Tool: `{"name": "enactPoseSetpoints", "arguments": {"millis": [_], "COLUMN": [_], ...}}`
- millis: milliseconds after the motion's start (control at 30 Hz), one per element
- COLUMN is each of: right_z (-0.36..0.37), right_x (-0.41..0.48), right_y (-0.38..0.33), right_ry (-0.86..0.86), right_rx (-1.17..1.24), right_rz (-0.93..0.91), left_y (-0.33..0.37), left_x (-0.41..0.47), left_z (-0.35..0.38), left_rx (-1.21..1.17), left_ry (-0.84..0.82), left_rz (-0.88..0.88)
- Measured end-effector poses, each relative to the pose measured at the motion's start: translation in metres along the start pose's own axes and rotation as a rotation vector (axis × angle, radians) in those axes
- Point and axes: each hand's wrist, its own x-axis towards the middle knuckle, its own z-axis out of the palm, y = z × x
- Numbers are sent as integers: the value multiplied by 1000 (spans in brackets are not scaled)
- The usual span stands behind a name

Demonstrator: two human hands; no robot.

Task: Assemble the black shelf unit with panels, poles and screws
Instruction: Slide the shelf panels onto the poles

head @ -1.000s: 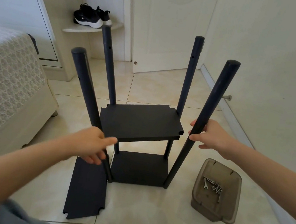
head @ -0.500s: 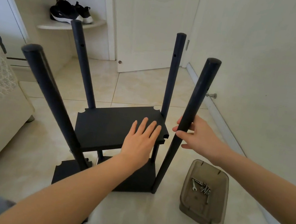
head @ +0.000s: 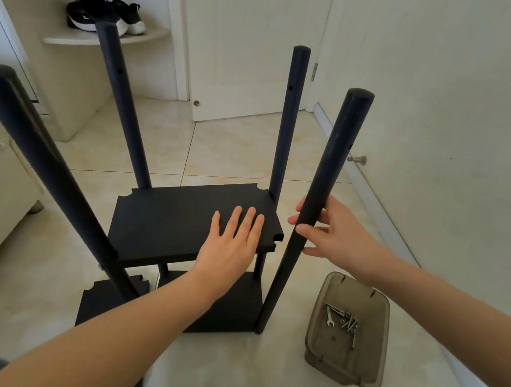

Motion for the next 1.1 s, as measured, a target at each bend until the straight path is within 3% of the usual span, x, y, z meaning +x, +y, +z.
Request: {"name": "enactPoseSetpoints", "arguments": {"millis": [600,1100], "right_z": [-13,-11], "right_x": [-12,-16], "right_y": [3,-5], "right_ry": [14,7], "right_rx": [-97,-105], "right_rz": [6,14], "left_y": [1,-3], "left_x": [-16,-7], "left_z": [7,11], "left_rx": [-11,13], "left_ry": [148,82], "left_rz": [169,182]}}
